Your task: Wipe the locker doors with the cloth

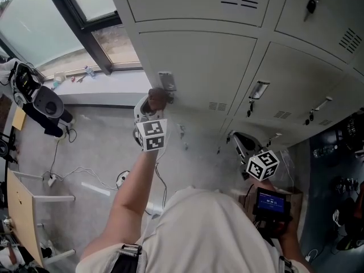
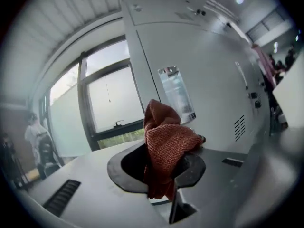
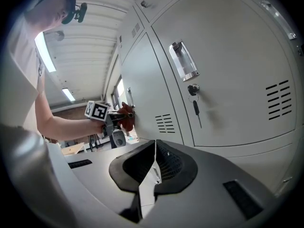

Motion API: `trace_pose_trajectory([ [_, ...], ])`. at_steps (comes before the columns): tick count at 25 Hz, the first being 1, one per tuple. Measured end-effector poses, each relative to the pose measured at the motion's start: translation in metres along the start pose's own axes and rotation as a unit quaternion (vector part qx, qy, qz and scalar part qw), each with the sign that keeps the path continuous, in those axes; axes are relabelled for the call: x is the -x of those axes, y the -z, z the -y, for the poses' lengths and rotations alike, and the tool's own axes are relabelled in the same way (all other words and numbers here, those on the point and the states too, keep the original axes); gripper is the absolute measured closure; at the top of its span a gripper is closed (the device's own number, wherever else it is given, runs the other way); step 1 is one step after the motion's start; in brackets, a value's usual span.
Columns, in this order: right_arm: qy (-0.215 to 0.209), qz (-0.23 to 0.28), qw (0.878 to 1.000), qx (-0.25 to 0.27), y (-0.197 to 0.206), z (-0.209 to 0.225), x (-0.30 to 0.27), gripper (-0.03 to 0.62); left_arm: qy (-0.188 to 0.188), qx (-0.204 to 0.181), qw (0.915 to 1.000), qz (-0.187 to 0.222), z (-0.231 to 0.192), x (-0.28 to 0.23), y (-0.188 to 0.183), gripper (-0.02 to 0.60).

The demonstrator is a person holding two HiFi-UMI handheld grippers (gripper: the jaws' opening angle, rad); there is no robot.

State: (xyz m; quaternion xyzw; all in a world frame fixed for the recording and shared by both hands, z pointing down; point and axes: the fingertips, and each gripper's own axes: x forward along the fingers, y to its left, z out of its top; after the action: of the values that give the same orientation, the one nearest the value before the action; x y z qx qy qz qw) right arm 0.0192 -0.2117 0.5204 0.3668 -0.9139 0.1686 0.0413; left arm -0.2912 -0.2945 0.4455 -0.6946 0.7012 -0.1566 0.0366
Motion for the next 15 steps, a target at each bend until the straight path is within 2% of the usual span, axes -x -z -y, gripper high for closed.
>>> trace_pose_trajectory([
  [2,-0.001,0.003,1.000,-0.001,0.000,-0.001,0.000,0.574,-0.045,-0.039,0.9978,0.030,-0.012,0.009,-0.029,0.505],
  [4,-0.002,0.004,1.000,-0.001,0.000,-0.001,0.001,0.574,-0.062,-0.075,0.9925,0.074,-0.010,0.017,-0.066,0.505],
  [7,0.005,0.008,1.000,-0.006,0.002,0.003,0.005,0.574,-0.028,-0.144,0.9826,0.113,0.032,0.022,-0.106,0.505],
  [10,0.006,0.012,1.000,-0.010,0.001,0.003,0.006,0.574,0.038,-0.221,0.9645,0.139,0.098,0.024,-0.118,0.505],
  [11,0.006,0.013,1.000,-0.009,0.000,0.003,0.006,0.574,0.053,-0.229,0.9617,0.141,0.113,0.022,-0.119,0.505],
  [12,0.006,0.014,1.000,-0.008,-0.001,0.003,0.007,0.574,0.062,-0.223,0.9627,0.140,0.121,0.019,-0.120,0.505],
  [15,0.013,0.019,1.000,-0.011,-0.002,0.008,0.014,0.574,0.049,-0.200,0.9686,0.139,0.109,0.019,-0.125,0.505],
])
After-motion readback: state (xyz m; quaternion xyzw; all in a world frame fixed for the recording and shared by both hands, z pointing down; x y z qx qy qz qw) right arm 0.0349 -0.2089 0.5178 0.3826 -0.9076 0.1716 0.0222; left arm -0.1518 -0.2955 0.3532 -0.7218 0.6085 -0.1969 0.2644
